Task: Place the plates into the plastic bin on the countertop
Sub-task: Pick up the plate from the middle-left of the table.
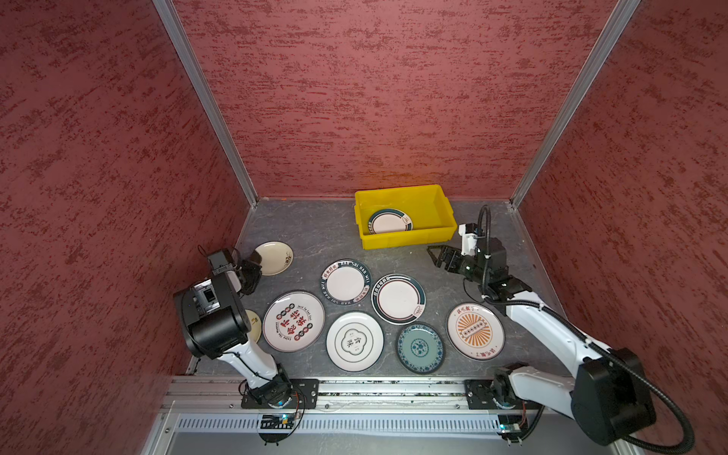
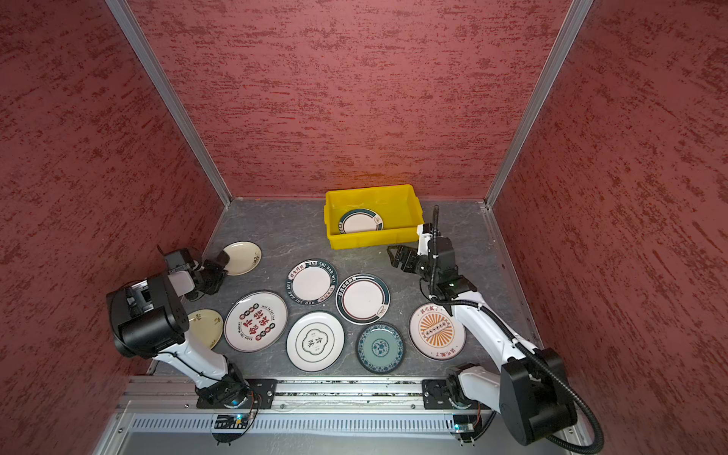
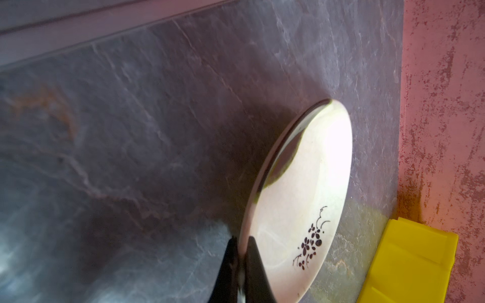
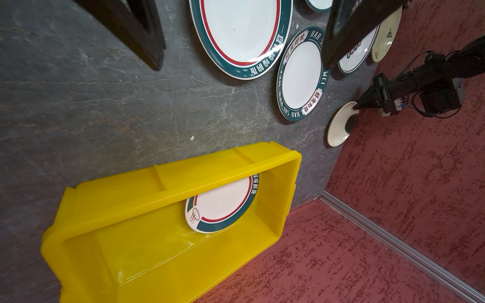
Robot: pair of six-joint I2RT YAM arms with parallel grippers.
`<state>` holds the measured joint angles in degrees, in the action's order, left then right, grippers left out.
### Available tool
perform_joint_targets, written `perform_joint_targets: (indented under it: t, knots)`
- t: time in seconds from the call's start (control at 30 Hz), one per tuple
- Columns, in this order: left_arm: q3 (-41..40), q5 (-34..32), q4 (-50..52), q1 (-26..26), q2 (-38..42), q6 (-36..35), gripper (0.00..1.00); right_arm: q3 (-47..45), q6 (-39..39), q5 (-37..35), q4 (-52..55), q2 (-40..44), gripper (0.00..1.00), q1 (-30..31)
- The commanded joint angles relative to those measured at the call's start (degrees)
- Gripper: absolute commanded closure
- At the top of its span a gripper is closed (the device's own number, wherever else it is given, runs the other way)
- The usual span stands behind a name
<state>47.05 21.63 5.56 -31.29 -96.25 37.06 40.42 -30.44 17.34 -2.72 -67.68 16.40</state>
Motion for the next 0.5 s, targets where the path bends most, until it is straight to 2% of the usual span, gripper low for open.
perform_joint_targets:
  t: [0.0,0.33,0.47]
  knots:
    - [-0.9,0.7,1.5,1.0,4.6,-1.1,1.0,-0.4,-0.5,-0.4,0.1,1.5,0.06,0.1]
    - [-2.3,0.5,4.7,4.5,19.2,0.4,1.0,0.7,-3.8,2.9,-0.5,2.1,0.06,0.1]
    - [-2.7,-1.5,7.0,9.3,25.7,0.7,1.0,0.8,-5.8,5.5,-2.4,2.3,0.06,0.3]
